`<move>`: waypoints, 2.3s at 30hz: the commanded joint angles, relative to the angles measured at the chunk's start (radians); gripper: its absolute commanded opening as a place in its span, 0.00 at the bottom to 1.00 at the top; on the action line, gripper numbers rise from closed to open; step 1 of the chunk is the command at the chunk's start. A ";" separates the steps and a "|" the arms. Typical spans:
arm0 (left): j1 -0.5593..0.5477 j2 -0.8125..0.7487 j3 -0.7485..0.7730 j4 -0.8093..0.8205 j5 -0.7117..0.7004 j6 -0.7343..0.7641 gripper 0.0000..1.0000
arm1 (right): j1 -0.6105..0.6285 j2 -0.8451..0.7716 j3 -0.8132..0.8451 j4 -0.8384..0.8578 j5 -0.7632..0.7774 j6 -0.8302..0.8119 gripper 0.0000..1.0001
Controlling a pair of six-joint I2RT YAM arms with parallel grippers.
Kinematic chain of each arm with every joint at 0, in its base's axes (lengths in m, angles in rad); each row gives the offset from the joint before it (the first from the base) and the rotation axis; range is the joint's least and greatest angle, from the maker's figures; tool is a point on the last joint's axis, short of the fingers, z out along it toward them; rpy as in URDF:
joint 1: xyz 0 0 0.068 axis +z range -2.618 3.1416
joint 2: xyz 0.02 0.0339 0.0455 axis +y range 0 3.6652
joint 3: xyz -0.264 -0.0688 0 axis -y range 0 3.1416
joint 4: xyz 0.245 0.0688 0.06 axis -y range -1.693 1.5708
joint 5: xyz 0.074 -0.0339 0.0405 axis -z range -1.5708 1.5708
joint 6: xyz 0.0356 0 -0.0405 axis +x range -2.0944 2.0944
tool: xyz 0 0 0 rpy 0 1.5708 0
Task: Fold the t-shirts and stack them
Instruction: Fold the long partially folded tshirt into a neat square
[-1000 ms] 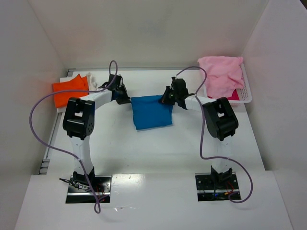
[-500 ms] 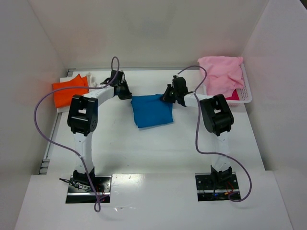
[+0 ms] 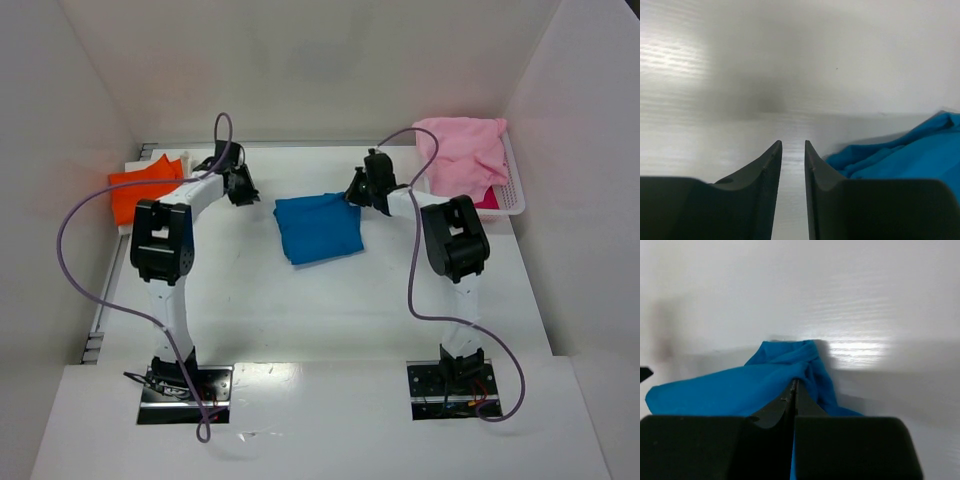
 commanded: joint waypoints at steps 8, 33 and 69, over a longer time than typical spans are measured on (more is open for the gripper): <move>-0.044 -0.214 -0.046 0.011 0.196 0.065 0.06 | -0.037 -0.249 -0.042 0.002 -0.033 -0.050 0.00; -0.049 0.039 -0.118 0.194 0.225 -0.040 0.00 | -0.037 -0.043 -0.003 0.009 -0.209 -0.079 0.00; -0.038 -0.355 -0.569 0.313 0.196 -0.057 0.82 | 0.112 -0.312 -0.093 -0.278 0.059 -0.199 0.00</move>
